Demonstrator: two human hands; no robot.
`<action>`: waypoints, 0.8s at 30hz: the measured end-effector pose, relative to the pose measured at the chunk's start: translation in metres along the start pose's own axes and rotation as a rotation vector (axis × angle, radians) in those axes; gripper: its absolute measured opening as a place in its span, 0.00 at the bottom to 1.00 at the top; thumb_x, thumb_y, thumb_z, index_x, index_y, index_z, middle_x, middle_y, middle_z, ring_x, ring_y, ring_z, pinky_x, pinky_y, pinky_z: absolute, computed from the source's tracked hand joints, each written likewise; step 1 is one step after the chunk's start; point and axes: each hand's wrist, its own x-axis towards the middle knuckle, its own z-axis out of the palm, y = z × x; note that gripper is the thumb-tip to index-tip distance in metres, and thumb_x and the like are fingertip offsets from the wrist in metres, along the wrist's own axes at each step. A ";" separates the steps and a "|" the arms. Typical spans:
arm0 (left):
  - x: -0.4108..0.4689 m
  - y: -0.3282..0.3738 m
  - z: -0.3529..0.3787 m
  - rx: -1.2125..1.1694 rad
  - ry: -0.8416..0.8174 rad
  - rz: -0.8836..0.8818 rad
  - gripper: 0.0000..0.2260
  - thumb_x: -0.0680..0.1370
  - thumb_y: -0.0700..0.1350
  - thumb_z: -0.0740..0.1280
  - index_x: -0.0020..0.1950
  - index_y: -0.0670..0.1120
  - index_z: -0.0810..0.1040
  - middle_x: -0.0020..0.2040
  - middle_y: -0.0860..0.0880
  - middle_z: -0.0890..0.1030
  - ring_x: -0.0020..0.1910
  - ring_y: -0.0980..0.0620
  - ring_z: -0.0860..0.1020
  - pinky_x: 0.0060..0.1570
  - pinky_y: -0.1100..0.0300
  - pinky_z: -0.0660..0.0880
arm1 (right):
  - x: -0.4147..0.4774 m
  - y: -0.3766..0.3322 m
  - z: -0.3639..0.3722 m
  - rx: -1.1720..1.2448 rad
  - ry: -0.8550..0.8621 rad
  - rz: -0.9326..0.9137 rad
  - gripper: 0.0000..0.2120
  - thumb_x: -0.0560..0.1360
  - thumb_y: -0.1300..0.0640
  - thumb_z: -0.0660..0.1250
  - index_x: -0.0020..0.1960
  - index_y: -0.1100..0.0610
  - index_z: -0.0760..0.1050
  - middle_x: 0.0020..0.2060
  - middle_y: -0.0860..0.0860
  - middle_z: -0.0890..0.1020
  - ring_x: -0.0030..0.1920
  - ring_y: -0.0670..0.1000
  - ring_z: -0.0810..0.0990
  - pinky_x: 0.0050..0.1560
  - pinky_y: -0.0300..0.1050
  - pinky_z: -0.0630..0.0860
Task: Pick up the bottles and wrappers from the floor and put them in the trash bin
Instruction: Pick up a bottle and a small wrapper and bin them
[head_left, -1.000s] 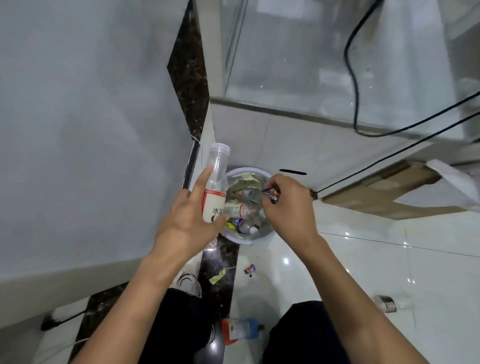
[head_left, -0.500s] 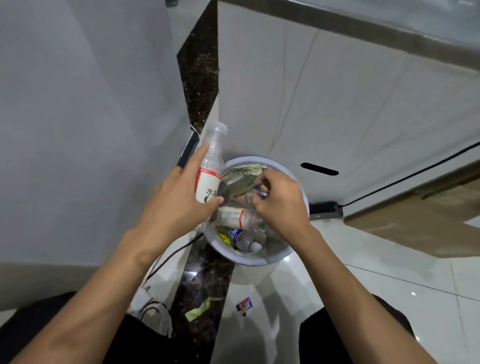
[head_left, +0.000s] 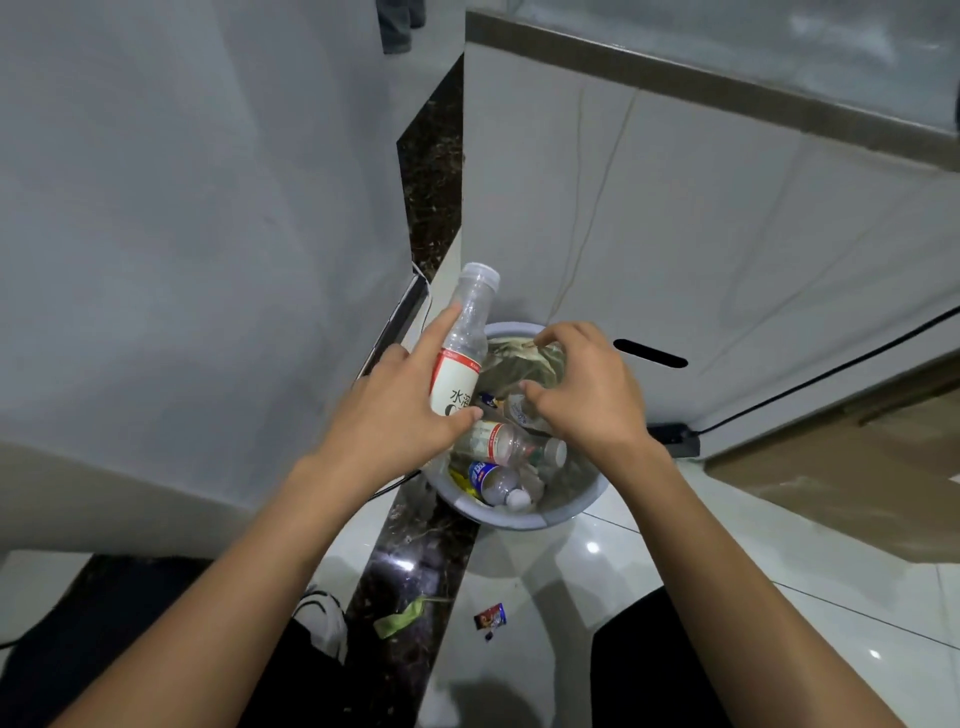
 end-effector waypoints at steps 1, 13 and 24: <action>0.002 0.002 0.003 -0.011 -0.013 0.005 0.46 0.69 0.64 0.72 0.75 0.73 0.43 0.56 0.46 0.77 0.51 0.41 0.78 0.52 0.43 0.78 | -0.001 0.001 -0.002 0.001 0.007 0.001 0.20 0.72 0.50 0.74 0.62 0.48 0.75 0.62 0.43 0.74 0.56 0.48 0.77 0.47 0.43 0.69; 0.016 0.016 0.020 0.023 -0.146 0.034 0.46 0.70 0.71 0.67 0.78 0.66 0.41 0.74 0.46 0.69 0.70 0.41 0.71 0.63 0.42 0.73 | -0.010 0.022 -0.019 -0.032 0.047 0.066 0.18 0.74 0.48 0.73 0.62 0.48 0.75 0.63 0.43 0.73 0.59 0.50 0.77 0.49 0.45 0.71; 0.006 0.020 -0.005 0.242 -0.077 0.138 0.41 0.71 0.68 0.68 0.79 0.61 0.53 0.74 0.56 0.66 0.66 0.46 0.74 0.55 0.48 0.76 | -0.019 -0.012 -0.017 -0.052 0.027 0.042 0.22 0.70 0.49 0.75 0.62 0.49 0.76 0.62 0.44 0.74 0.58 0.49 0.76 0.47 0.45 0.74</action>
